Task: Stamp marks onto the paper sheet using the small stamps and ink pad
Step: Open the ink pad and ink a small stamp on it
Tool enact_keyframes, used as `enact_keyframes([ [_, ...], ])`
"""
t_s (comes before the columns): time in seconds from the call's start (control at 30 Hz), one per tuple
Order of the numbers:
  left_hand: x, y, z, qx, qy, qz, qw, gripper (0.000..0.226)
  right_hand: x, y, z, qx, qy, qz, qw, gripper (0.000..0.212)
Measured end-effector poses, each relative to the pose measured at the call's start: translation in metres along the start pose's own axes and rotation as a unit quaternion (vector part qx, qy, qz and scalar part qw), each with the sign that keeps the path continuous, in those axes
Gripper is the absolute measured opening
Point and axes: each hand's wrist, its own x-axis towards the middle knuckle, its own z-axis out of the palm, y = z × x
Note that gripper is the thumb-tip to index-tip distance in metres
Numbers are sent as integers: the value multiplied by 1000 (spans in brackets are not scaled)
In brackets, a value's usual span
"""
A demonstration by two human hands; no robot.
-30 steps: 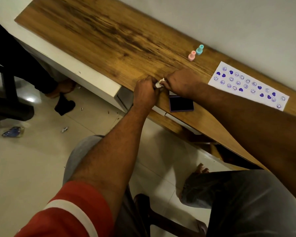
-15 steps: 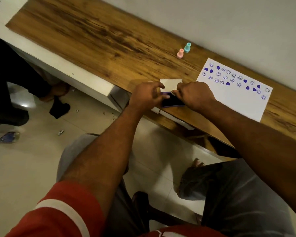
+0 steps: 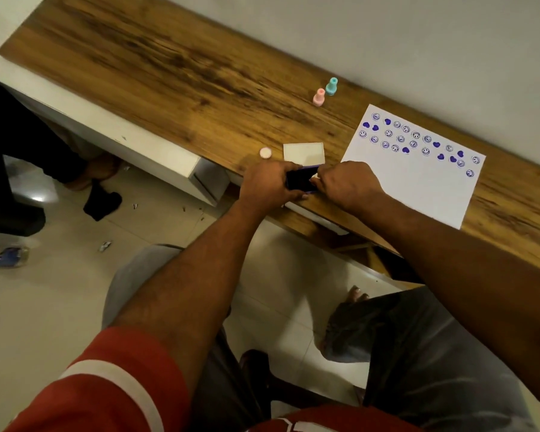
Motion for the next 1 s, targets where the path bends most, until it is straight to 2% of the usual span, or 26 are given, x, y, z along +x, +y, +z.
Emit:
enact_keyframes([
  [0.07,1,1,1,-6,-14,-20,1000,67,1,5,-14,21,35,17,999,37],
  [0.17,2,-1,4,-3,-18,-37,999,71,3,22,-46,46,209,103,971,43],
  [0.2,1,-1,5,-5,-17,-37,999,72,2,22,-51,39,241,131,961,43],
  [0.23,0,-1,5,-6,-15,-37,999,72,1,20,-48,41,238,134,961,43],
  [0.27,0,0,4,-5,-13,-38,999,71,0,14,-37,52,196,117,972,42],
  [0.33,1,-2,5,-4,-4,-34,999,71,-8,-6,-9,67,27,88,993,38],
  [0.37,0,-2,6,-4,-1,-34,999,72,-11,-14,0,65,-29,89,994,37],
  [0.4,0,0,5,-2,0,-36,999,72,-12,-16,6,57,-47,96,993,36],
  [0.73,2,1,4,-2,-13,-53,999,72,-9,-8,-5,15,-54,65,996,30],
  [0.87,2,0,2,-14,-21,-57,998,66,-1,-3,-18,27,31,84,996,36],
  [0.9,1,0,1,-10,-20,-58,998,66,-1,-7,-18,34,30,84,995,36],
  [1.0,1,1,3,-11,-16,-56,998,70,-7,-20,-6,74,-45,88,992,35],
])
